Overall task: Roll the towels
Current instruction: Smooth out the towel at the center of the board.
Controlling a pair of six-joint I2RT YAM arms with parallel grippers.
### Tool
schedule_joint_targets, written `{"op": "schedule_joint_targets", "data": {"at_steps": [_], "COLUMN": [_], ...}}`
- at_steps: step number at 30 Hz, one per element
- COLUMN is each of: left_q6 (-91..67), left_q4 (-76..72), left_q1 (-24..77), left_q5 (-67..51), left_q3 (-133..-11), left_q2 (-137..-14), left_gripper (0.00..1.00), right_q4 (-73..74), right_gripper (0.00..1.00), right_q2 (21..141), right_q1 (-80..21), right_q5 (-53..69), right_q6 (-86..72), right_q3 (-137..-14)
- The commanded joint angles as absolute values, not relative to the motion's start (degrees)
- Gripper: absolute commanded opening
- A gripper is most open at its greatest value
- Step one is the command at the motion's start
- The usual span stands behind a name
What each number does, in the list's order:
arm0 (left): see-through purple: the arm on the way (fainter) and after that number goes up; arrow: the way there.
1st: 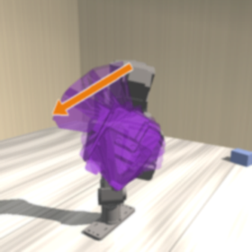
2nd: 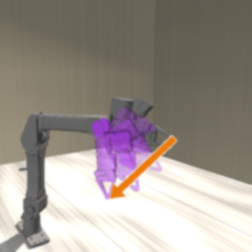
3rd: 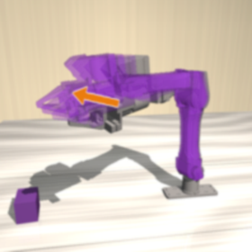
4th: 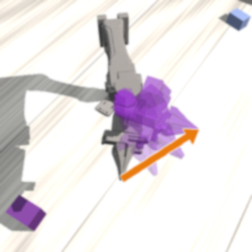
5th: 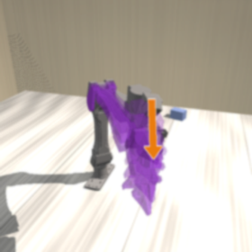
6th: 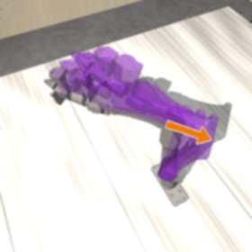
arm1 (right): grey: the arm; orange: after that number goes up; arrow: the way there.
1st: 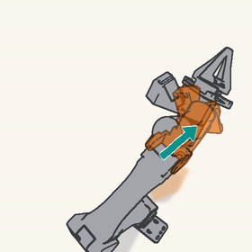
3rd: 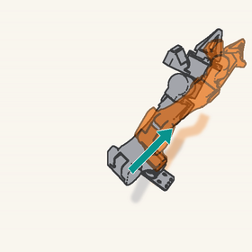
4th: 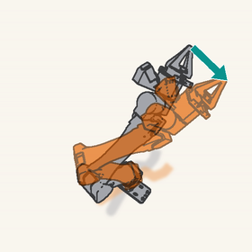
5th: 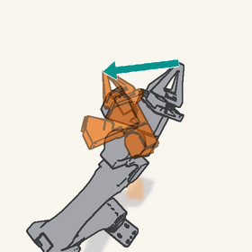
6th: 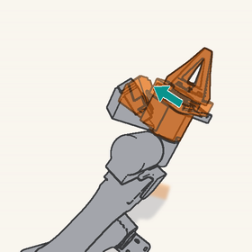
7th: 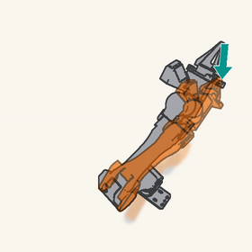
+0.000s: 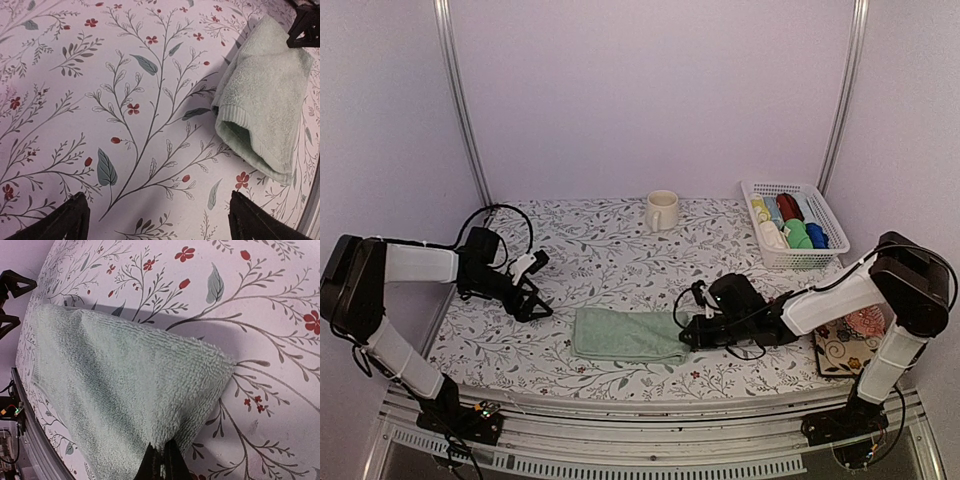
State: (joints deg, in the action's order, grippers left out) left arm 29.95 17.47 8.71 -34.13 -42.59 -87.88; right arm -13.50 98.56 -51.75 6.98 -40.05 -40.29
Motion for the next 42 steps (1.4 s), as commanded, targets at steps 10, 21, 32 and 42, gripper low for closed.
{"op": "schedule_joint_targets", "data": {"at_steps": [10, 21, 32, 42], "left_q6": [36.12, 44.26, 46.92, 50.90], "left_q4": [19.55, 18.00, 20.45, 29.03], "left_q1": [13.40, 26.74, 35.85, 38.62], "left_q5": [-35.24, -37.64, -37.15, -33.17], "left_q3": [-42.42, -39.62, -43.89, -48.10], "left_q2": [-80.40, -73.83, -87.55, -98.57], "left_gripper": [0.97, 0.86, 0.58, 0.31], "right_q4": [-4.90, -8.89, -11.46, -11.22], "right_gripper": [0.45, 0.32, 0.20, 0.20], "right_q2": [88.54, 94.13, 105.86, 107.89], "right_q1": [-52.48, -54.09, -51.12, -47.86], "right_q5": [-3.87, 4.84, 8.97, 9.55], "right_q6": [-42.20, -31.19, -34.24, -35.56], "right_q3": [-39.15, -51.13, -54.72, -51.47]}}
